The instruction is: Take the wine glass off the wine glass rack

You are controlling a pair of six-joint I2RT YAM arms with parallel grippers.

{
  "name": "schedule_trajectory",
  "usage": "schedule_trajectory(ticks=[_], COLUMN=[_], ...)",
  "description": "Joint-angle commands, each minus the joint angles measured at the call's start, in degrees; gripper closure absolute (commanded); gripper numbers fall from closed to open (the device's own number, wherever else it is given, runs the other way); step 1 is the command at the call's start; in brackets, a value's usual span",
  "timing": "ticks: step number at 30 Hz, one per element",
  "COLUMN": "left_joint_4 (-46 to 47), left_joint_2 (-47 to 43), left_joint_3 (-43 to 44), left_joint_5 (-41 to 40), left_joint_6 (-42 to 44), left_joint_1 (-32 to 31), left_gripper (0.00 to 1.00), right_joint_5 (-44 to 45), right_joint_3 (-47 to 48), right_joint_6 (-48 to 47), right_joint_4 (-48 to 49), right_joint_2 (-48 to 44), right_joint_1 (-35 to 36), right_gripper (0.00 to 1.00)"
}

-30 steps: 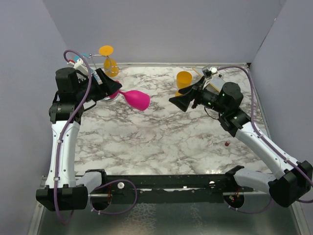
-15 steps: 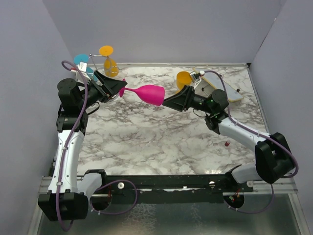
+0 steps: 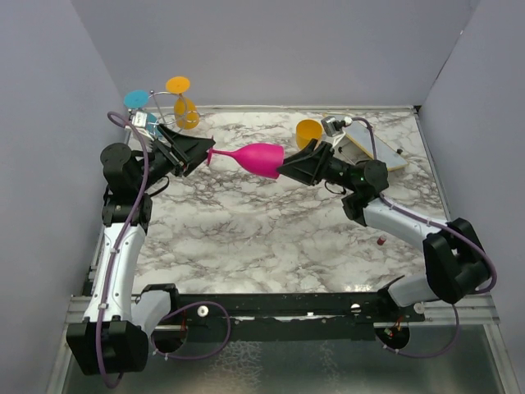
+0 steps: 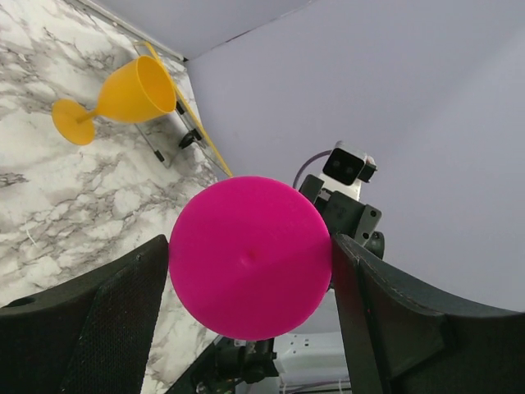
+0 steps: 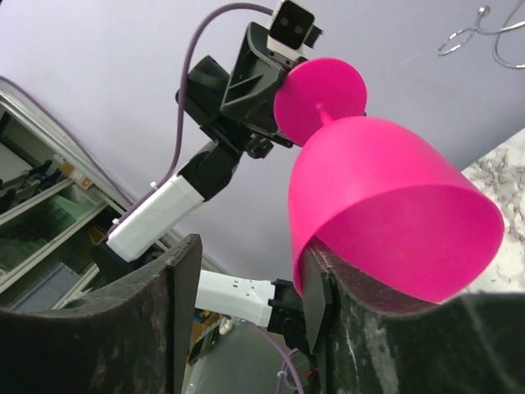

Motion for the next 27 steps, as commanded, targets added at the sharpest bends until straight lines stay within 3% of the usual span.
schedule_trajectory(ticks=[1, 7, 15, 18, 23, 27], left_joint_4=[8.4, 9.5, 9.6, 9.5, 8.2, 4.0], left_joint_2=[-1.4, -1.6, -1.9, -2.0, -1.9, -2.1], left_joint_3=[-2.3, -3.1, -4.0, -4.0, -3.0, -1.1], left_joint_5=[2.9, 3.5, 3.6, 3.5, 3.9, 3.5], left_joint_6=[-5.5, -6.1, -5.8, -5.6, -3.3, 0.9], left_joint_1=[0.1, 0.1, 0.1, 0.1, 0.1, 0.1], left_gripper=[0.43, 0.43, 0.38, 0.33, 0.03, 0.01], right_joint_5=[2.5, 3.1, 2.4, 2.6, 2.9, 4.2], right_joint_3=[-0.6, -0.3, -0.4, -0.9, -1.5, -3.0], right_joint_6=[5.3, 10.7, 10.9, 9.4, 5.7, 0.5], right_joint_4=[9.2, 16.8, 17.8, 16.2, 11.9, 5.8], right_joint_2=[1.9, 5.1, 4.5, 3.0, -0.6, -4.8], right_joint_1=[0.6, 1.2, 1.6, 1.6, 1.6, 1.5], right_gripper=[0.53, 0.70, 0.98, 0.99, 0.99, 0.99])
